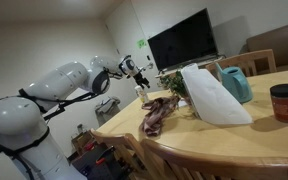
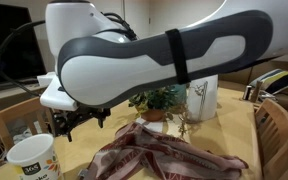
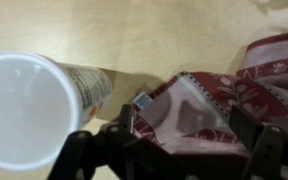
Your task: Pick up the cloth and put it back down neatly
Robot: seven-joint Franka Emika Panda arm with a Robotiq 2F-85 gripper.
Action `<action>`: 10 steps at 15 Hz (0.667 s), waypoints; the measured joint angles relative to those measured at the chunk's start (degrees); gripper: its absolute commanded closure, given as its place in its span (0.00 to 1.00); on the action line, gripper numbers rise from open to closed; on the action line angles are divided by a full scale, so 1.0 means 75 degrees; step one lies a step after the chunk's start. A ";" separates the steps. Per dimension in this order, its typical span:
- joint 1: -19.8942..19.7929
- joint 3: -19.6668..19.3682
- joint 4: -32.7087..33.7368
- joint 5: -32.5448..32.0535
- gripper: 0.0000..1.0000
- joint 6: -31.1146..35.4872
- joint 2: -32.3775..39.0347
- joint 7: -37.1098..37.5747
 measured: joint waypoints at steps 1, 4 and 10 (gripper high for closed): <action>0.0053 -0.0018 0.0000 0.0000 0.00 -0.0459 -0.0106 0.0204; 0.0215 -0.0042 0.0000 0.0000 0.00 -0.1912 -0.0440 0.0885; 0.0283 -0.0047 0.0000 0.0000 0.00 -0.3822 -0.0955 0.1957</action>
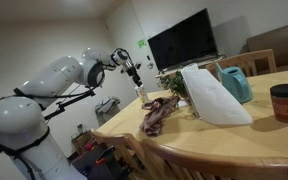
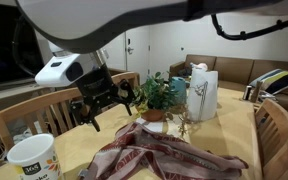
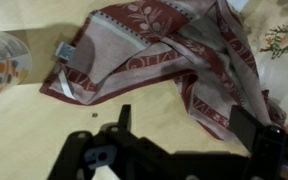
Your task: Pick up the cloth and put it back down neatly
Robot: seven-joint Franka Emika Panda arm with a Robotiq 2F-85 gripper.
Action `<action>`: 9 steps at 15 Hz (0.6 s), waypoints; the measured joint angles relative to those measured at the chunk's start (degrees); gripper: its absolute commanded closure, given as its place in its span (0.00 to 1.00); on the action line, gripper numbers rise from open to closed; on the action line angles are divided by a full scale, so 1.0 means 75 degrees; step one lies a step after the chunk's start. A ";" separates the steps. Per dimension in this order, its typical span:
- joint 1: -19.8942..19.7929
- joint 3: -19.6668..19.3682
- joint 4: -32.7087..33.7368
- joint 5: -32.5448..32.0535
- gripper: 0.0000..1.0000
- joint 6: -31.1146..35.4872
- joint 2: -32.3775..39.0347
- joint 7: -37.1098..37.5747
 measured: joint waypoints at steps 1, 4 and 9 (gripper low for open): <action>-0.0041 -0.0001 -0.0001 0.0000 0.00 -0.0145 -0.0020 0.0080; -0.0313 -0.0004 -0.0112 0.0000 0.00 -0.0220 -0.0007 0.0088; -0.1159 -0.0008 -0.0861 -0.0001 0.00 0.0566 0.0137 0.0088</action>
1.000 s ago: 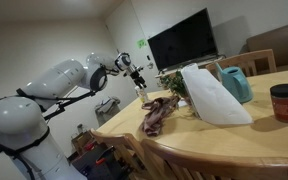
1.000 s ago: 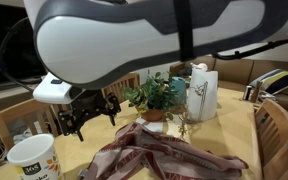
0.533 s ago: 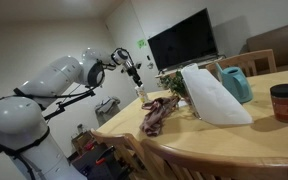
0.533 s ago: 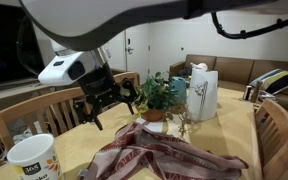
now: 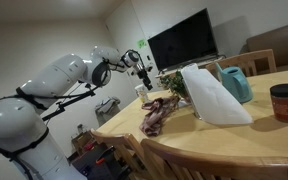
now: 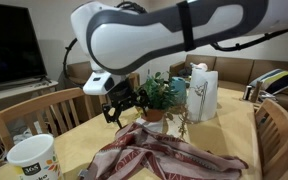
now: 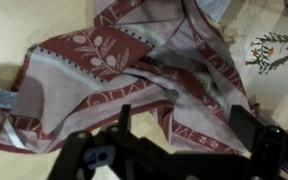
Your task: Pick up the cloth and put it back down neatly
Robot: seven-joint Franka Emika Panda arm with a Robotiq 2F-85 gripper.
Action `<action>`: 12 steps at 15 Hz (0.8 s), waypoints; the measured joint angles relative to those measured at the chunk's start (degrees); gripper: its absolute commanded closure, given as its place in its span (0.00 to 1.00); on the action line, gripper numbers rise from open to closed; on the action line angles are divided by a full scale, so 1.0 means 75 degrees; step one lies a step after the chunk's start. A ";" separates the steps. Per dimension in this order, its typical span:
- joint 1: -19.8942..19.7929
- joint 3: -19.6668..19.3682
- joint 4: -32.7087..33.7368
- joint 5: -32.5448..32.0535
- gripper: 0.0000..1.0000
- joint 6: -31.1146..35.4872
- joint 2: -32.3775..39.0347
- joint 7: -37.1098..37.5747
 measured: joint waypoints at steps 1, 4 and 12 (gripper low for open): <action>-0.0113 0.0001 -0.0094 0.0000 0.00 0.0120 0.0056 -0.0015; -0.0087 0.0014 -0.0057 0.0001 0.00 0.0115 0.0097 -0.0022; 0.0501 -0.0835 0.0066 0.1018 0.00 -0.1382 0.0035 -0.0471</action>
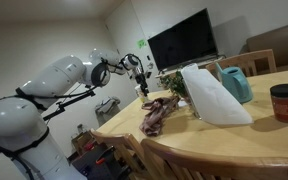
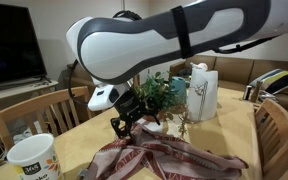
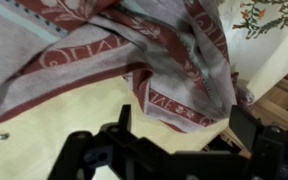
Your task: Pick up the cloth and put it back down neatly
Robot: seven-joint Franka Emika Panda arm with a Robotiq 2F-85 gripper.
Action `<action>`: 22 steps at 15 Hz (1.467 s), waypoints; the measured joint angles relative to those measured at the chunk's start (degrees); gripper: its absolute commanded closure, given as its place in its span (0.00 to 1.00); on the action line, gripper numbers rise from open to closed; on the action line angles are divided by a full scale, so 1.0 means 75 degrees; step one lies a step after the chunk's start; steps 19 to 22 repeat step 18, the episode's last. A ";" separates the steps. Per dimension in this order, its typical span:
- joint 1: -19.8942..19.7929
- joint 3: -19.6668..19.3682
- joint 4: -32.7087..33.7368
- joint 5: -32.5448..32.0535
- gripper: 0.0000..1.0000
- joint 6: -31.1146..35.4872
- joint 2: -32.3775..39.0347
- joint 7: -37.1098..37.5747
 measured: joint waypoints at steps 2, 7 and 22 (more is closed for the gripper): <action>0.0001 -0.0001 0.0024 -0.0004 0.00 -0.0599 -0.0093 -0.0001; -0.0227 -0.0010 0.0056 -0.0131 0.00 -0.1119 -0.0446 0.0002; -0.0738 0.0014 -0.0128 -0.0437 0.00 0.0023 -0.0564 -0.0007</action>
